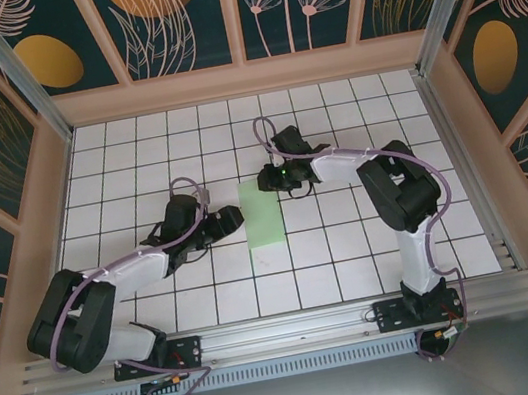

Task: Fold a paper plane with a square sheet of paper (fold left side to right side)
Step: Third fold the triangle at the center of the table.

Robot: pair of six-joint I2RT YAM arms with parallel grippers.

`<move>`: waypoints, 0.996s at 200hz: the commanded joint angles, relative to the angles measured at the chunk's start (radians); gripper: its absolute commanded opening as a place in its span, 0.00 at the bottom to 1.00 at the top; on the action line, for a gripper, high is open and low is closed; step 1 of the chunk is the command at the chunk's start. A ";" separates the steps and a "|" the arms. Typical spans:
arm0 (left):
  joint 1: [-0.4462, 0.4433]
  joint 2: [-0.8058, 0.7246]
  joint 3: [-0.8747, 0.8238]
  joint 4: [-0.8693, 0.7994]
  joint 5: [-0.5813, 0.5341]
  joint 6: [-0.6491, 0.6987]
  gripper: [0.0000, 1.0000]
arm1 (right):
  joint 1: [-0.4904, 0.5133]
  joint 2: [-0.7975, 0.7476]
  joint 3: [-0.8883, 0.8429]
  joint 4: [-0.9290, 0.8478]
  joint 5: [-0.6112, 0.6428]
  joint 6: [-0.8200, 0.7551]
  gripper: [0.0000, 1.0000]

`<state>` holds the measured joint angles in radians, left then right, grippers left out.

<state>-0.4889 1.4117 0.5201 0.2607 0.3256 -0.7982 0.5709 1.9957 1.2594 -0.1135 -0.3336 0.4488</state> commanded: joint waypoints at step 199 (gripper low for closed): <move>-0.040 0.217 0.122 0.068 0.129 -0.037 0.72 | -0.002 0.041 -0.037 -0.015 0.040 -0.050 0.19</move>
<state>-0.5198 1.6073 0.6094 0.3603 0.4744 -0.8436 0.5697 2.0285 1.2449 -0.1123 -0.2932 0.4164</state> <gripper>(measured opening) 0.718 0.189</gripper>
